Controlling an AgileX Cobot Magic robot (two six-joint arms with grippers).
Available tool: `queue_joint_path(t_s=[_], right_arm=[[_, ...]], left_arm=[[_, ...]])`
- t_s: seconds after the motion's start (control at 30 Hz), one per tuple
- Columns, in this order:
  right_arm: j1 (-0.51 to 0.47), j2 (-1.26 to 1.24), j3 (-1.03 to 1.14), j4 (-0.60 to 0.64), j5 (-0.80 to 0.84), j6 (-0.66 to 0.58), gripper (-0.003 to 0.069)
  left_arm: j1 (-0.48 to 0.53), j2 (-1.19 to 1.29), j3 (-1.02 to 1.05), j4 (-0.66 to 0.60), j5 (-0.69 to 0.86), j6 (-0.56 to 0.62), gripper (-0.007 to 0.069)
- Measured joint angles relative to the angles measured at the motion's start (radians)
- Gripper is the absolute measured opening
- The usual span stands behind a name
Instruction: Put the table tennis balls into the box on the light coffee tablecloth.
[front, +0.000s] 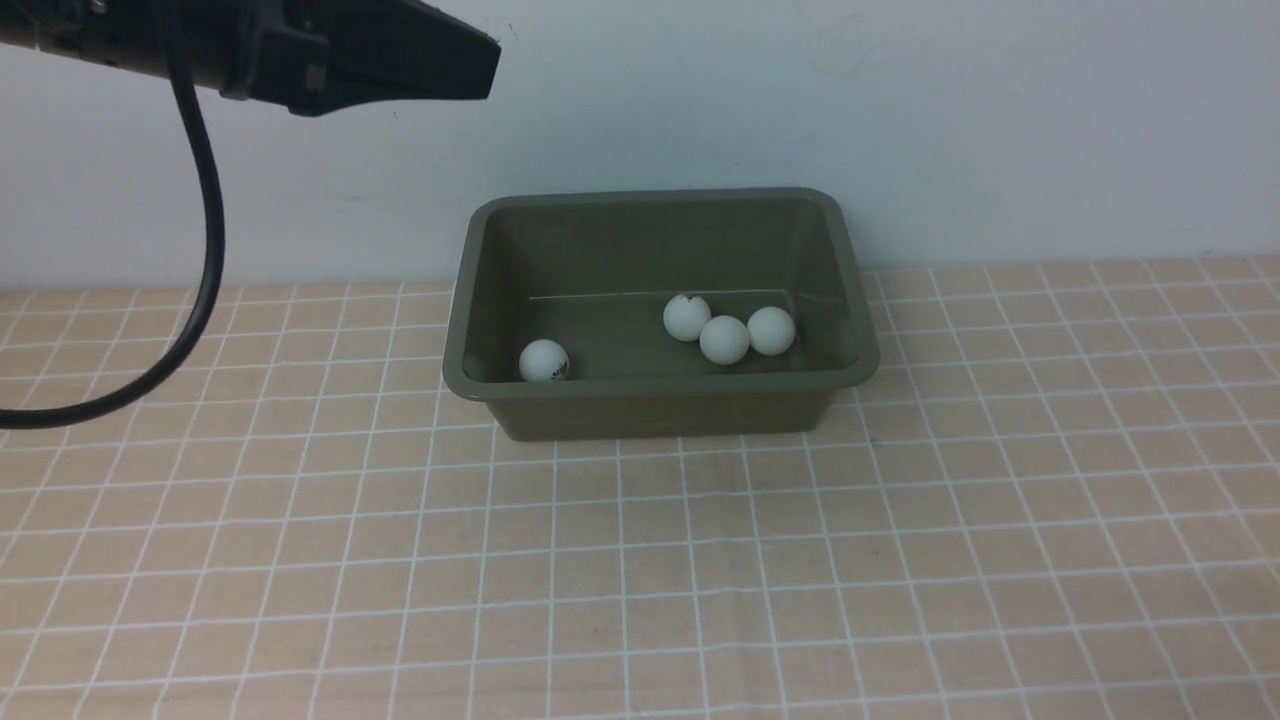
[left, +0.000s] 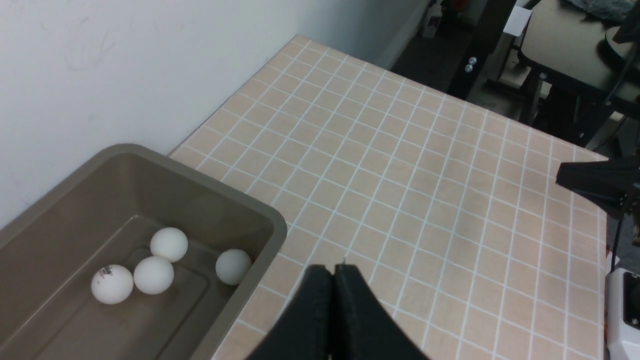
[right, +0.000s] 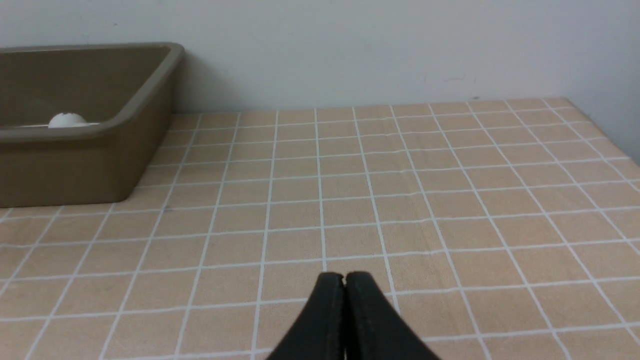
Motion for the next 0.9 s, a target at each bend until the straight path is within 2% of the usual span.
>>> queue_joint_path(t_s=[0.33, 0.47, 0.63, 0.9], right_arm=[[0.000, -0.028, 0.004, 0.000, 0.034, 0.000, -0.0018], [0.000, -0.028, 0.004, 0.000, 0.035, 0.000, -0.0018], [0.000, -0.028, 0.004, 0.000, 0.035, 0.000, -0.0018], [0.000, -0.028, 0.004, 0.001, 0.036, 0.000, -0.0018]], left_arm=[[0.000, 0.000, 0.000, -0.054, 0.000, 0.000, -0.0069], [0.000, 0.000, 0.000, -0.114, 0.000, 0.000, -0.0069], [0.000, 0.000, 0.000, -0.271, 0.000, 0.001, -0.0069], [0.000, 0.000, 0.000, -0.320, -0.001, 0.001, -0.0069]])
